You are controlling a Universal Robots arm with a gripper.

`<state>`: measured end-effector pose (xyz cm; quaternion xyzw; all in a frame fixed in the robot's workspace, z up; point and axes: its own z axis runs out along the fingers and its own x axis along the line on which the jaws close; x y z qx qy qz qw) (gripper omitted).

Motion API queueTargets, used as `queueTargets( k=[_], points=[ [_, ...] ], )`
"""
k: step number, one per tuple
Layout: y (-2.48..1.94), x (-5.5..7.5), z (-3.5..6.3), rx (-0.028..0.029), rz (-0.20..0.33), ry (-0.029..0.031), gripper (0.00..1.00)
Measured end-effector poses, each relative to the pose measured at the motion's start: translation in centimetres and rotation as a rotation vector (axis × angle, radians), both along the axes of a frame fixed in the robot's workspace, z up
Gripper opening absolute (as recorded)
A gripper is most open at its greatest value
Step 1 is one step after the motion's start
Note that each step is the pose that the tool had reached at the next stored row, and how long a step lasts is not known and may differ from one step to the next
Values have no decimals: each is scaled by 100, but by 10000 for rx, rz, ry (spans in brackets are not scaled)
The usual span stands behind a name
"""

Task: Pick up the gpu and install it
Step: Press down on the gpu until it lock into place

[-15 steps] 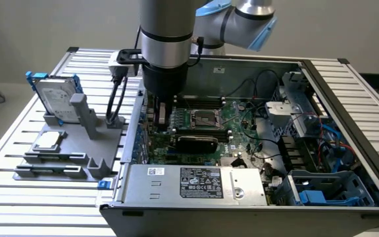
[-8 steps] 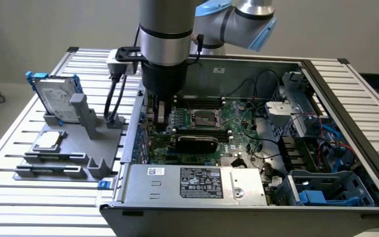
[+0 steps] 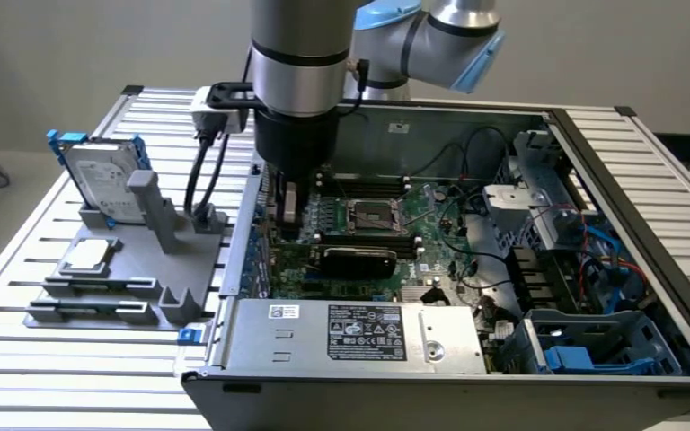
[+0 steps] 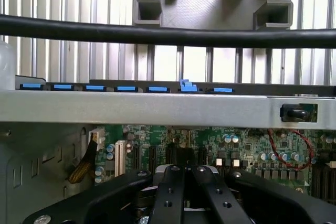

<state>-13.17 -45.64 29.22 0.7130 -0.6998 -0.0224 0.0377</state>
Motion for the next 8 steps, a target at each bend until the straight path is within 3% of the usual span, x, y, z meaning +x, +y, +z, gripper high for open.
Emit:
queueTargets(
  k=[2, 8],
  points=[
    [0, -7, 10, -3, 0, 55, 11],
    [0, -33, 42, -3, -1, 321, 11]
  ],
)
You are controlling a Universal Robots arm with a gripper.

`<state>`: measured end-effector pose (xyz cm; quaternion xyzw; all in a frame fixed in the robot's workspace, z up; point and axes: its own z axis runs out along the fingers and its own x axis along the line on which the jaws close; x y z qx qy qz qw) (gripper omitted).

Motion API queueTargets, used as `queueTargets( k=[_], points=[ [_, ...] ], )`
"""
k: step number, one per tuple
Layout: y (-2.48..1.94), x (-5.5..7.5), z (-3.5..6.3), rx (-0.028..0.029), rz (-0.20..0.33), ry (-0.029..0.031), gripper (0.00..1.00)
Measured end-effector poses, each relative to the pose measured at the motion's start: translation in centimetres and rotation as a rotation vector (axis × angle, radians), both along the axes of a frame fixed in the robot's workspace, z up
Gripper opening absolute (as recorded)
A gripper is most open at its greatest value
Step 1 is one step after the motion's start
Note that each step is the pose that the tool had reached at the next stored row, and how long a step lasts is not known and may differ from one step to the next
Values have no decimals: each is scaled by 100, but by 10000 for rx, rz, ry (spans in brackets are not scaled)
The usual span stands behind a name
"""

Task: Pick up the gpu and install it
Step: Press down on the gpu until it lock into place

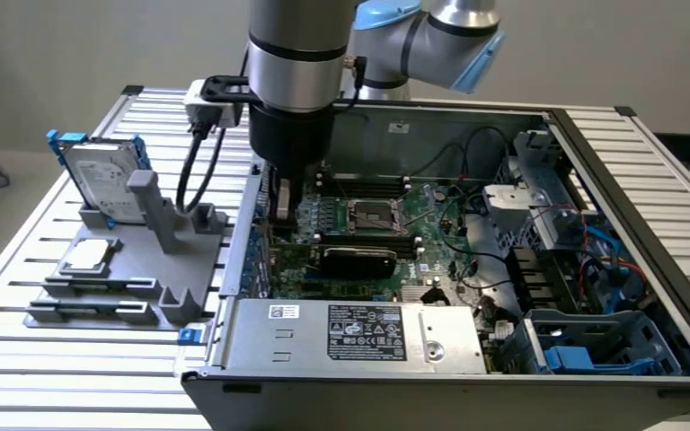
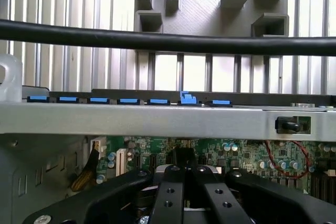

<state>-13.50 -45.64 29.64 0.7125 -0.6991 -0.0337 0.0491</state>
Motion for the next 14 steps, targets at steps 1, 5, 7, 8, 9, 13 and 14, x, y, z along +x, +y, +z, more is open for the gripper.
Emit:
queueTargets(
  k=[1, 5, 7, 8, 9, 13, 14],
  points=[
    [0, -2, 7, 0, 1, 28, 11],
    [0, -4, 56, -28, 0, 85, 11],
    [0, -5, 57, -73, 1, 85, 11],
    [0, -7, 58, -93, 0, 86, 11],
    [0, -10, 59, -105, 0, 88, 11],
    [1, -21, 55, -115, 0, 87, 11],
    [1, -23, 54, -115, 0, 87, 11]
  ],
)
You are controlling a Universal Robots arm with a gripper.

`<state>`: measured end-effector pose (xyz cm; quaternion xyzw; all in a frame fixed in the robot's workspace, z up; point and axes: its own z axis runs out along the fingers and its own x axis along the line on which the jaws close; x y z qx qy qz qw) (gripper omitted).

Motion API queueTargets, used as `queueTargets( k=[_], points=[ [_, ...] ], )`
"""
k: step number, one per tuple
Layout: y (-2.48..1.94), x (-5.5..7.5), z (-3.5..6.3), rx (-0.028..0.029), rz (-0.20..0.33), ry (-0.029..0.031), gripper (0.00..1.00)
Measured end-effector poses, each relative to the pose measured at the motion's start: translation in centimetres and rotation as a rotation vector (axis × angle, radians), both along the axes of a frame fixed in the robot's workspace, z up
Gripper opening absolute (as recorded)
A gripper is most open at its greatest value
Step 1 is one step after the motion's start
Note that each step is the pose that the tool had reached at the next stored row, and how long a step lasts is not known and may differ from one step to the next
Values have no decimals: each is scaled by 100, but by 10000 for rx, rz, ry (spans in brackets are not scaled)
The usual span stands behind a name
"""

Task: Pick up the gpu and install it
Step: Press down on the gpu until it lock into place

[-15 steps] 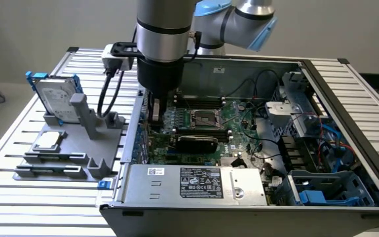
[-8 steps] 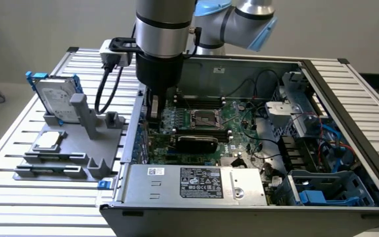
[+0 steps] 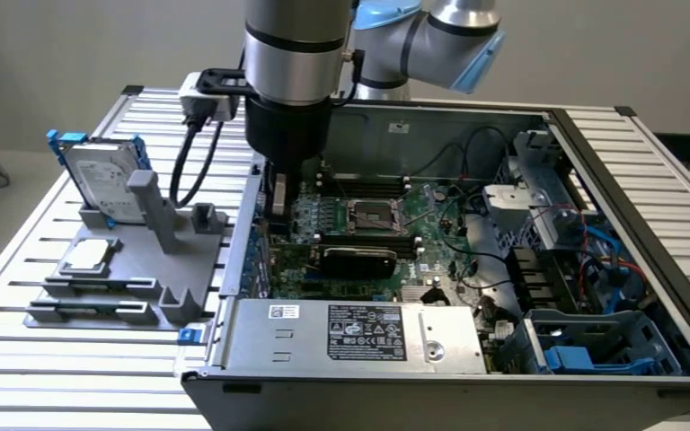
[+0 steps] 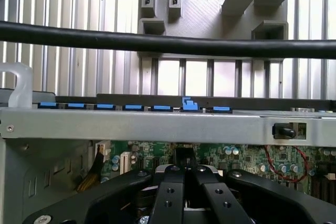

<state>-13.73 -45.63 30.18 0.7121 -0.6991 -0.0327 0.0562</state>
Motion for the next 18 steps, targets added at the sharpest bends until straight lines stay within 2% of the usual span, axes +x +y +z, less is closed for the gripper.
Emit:
queueTargets(
  k=[18],
  points=[
    [29, -22, -9, -1, -75, 1, 11]
  ],
)
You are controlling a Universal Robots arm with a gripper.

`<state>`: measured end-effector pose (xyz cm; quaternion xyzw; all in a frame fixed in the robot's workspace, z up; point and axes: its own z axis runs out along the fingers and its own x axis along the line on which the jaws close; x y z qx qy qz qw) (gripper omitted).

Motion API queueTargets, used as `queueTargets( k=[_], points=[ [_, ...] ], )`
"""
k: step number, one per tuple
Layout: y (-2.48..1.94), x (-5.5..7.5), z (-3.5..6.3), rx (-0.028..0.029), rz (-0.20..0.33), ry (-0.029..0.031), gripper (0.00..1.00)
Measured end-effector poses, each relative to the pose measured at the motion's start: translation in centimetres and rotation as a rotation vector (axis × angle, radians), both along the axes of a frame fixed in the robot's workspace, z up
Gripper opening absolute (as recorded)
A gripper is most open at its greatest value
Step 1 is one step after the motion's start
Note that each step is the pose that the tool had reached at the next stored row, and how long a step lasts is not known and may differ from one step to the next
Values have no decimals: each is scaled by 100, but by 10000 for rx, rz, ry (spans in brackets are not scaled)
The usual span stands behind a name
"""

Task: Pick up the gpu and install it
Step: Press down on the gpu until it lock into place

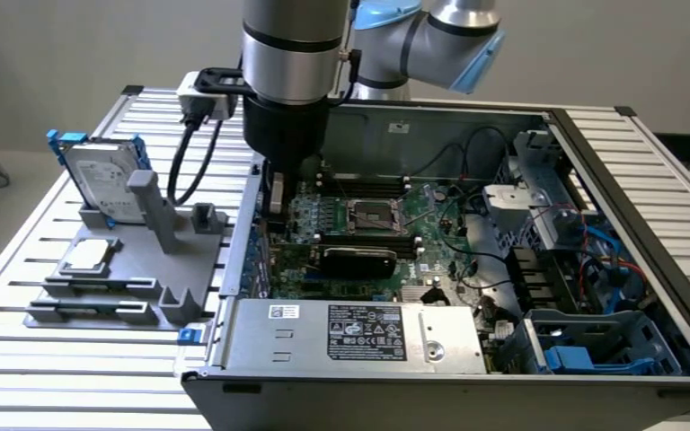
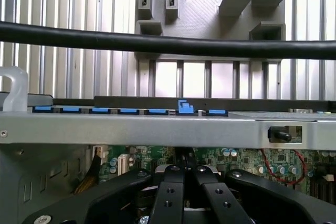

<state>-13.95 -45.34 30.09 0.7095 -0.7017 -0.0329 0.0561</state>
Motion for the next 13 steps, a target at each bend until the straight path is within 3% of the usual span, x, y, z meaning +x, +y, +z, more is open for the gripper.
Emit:
queueTargets(
  k=[13],
  points=[
    [30, -34, -15, 0, -180, 5, 11]
  ],
)
